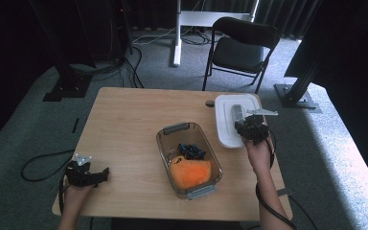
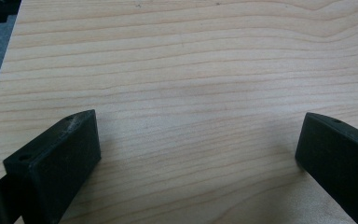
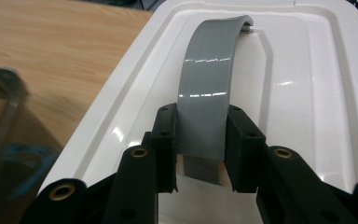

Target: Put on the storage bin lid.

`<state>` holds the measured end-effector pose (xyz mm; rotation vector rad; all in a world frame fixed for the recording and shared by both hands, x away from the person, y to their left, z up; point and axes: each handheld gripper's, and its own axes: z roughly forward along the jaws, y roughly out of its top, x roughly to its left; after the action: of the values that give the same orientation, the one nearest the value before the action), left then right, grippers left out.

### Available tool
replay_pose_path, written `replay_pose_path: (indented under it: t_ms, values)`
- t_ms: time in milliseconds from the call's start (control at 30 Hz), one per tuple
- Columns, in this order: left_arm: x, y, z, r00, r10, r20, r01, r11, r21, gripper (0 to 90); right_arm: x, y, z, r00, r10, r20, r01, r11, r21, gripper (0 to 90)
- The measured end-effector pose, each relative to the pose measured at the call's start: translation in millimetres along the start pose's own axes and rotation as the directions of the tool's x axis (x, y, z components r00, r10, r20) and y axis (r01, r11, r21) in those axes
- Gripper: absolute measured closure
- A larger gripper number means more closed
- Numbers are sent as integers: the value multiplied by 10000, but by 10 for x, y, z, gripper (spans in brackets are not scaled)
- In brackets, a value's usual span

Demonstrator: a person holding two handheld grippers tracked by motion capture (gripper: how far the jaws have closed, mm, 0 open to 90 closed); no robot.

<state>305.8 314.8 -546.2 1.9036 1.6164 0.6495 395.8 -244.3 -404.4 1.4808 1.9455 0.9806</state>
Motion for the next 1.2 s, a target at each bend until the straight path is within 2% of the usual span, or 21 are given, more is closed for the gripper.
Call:
replay_pose_path:
  t_ms: [167, 200, 367, 400, 567, 667, 733, 867, 1000, 1133, 1200]
  values:
    - [0, 0, 0, 10000, -2, 2, 2, 10000, -3, 3, 83, 54, -126, 9998, -162, -110, 158, 9992, -353, 679]
    - [2, 0, 0, 10000, 19, 0, -19, 10000, 2, 3, 124, 77, -185, 9993, -232, -306, 218, 9987, -470, 679]
    - [0, 0, 1, 10000, -1, -2, 1, 10000, -15, 3, 216, 96, -276, 9972, -436, -607, 396, 9971, -654, 680]
    - [0, 0, 1, 10000, 1, -3, -1, 10000, -17, 3, 281, 97, -327, 9946, -522, -898, 453, 9959, -780, 680]
    - [1, 1, 0, 10000, 3, 4, -3, 10000, 5, 3, 407, 73, -408, 9885, -682, -1347, 548, 9934, -1006, 679]
    - [1, 1, 0, 10000, 3, 3, -3, 10000, 2, 3, 547, 21, -457, 9766, -949, -1931, 751, 9914, -1070, 679]
    - [0, 1, 0, 10000, 1, 3, -1, 10000, 1, 3, 583, 2, -462, 9744, -944, -2042, 740, 9917, -1053, 680]
    - [-1, 1, 0, 10000, -15, 8, 15, 10000, 3, 3, 767, -94, -467, 9617, -1178, -2475, 968, 9907, -954, 680]
    - [2, 1, -1, 10000, 15, 4, -15, 10000, 15, 3, 880, -172, -447, 9537, -1095, -2801, 875, 9921, -897, 680]
    - [1, 1, -1, 10000, 2, 8, -2, 10000, 18, 3, 1015, -253, -447, 9391, -1219, -3214, 1009, 9916, -813, 680]
    - [1, 1, -1, 10000, 3, 9, -3, 10000, 18, 3, 1094, -293, -449, 9258, -1309, -3546, 1117, 9910, -741, 679]
